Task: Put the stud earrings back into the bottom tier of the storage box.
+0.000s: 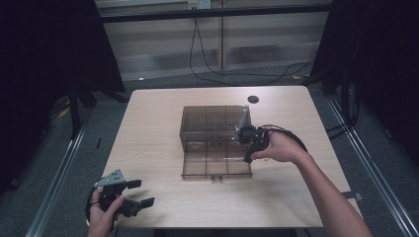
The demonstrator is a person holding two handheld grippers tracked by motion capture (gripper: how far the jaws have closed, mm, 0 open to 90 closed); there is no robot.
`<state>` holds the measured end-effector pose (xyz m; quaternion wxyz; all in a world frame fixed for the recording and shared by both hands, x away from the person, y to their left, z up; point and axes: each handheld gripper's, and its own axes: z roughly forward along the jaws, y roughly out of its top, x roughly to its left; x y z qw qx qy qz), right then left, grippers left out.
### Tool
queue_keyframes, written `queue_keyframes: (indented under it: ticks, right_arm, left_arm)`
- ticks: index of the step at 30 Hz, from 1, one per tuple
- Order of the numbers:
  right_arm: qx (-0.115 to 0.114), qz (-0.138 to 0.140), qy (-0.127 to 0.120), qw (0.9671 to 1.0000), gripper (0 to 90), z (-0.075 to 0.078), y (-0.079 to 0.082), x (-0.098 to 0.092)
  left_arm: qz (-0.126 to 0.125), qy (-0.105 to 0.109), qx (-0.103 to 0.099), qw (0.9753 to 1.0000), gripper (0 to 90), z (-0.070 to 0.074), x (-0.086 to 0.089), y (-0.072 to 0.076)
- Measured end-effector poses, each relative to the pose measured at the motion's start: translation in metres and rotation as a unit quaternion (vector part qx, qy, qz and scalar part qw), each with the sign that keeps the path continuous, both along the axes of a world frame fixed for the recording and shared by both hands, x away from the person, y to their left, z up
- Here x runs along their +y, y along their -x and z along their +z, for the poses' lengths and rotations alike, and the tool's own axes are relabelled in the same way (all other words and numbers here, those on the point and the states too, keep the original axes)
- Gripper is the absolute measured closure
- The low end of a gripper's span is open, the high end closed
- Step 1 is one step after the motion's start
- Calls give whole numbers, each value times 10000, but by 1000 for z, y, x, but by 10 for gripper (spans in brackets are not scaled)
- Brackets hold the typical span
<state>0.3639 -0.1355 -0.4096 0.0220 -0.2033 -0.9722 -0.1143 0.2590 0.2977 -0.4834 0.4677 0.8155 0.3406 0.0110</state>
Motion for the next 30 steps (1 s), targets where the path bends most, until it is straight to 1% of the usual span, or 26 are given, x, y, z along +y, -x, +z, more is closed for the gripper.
queue_keyframes:
  ticks: [1, 3, 4, 5, 7, 8, 10, 12, 13, 15, 17, 18, 22, 23, 25, 26, 27, 30]
  right_arm:
    - [27, 3, -21, 10000, 816, -1, 0, 3]
    - [9, 109, -12, 9999, 816, -2, -3, 8]
    - [26, 105, -1, 9999, 816, -2, -3, 11]
    - [28, 159, 4, 9999, 816, -3, -4, 14]
    - [55, 150, 6, 9999, 816, -2, -4, 20]
    - [42, 225, 18, 9997, 816, -2, -5, 23]
    - [37, 221, -14, 9997, 816, -1, -6, 28]
    - [16, 334, 14, 9994, 816, 0, -8, 34]
    - [56, 301, 14, 9995, 816, 0, -8, 38]
    - [47, 392, -7, 9992, 816, -1, -9, 43]
    - [93, 415, 13, 9991, 816, -4, -11, 51]
    - [93, 415, 13, 9991, 816, -4, -11, 51]
    - [111, 479, 16, 9988, 816, -8, -13, 61]
    - [85, 555, 8, 9984, 817, -9, -14, 64]
    - [119, 569, 19, 9983, 816, -10, -13, 69]
    - [98, 609, -4, 9981, 817, -10, -14, 72]
    - [127, 621, 30, 9980, 816, -10, -13, 74]
    - [146, 684, 42, 9975, 817, -14, -12, 82]
  left_arm:
    - [-3, 2, -3, 10000, 30, 0, 0, 0]
    - [-15, 16, -2, 10000, 30, 0, 0, 0]
    - [-9, 12, -5, 10000, 30, 0, 0, 0]
    - [-2, 10, -3, 10000, 30, 0, 0, 0]
    - [-7, -1, -2, 10000, 30, 0, 0, 0]
    - [-14, 7, -3, 10000, 30, 0, 0, 0]
    - [-10, 4, -9, 10000, 30, 0, 0, 0]
    - [-7, 13, -5, 10000, 30, 0, 0, 0]
    - [-8, 6, -10, 10000, 30, 0, 0, 0]
    - [-12, 7, -3, 10000, 30, 0, 0, 0]
    - [-8, 2, -10, 10000, 30, 0, 0, 0]
    - [-8, 1, -8, 10000, 30, 0, 0, 0]
    - [-13, 4, -16, 10000, 30, 0, 1, 0]
    - [-8, 3, -14, 10000, 30, 0, 1, 0]
    - [-14, -2, -15, 10000, 30, 0, 1, 0]
    - [-17, -1, -16, 10000, 30, 0, 1, 0]
    - [-22, 3, -17, 10000, 30, 0, 1, 0]
    - [-21, 5, -8, 10000, 30, 0, 0, 0]
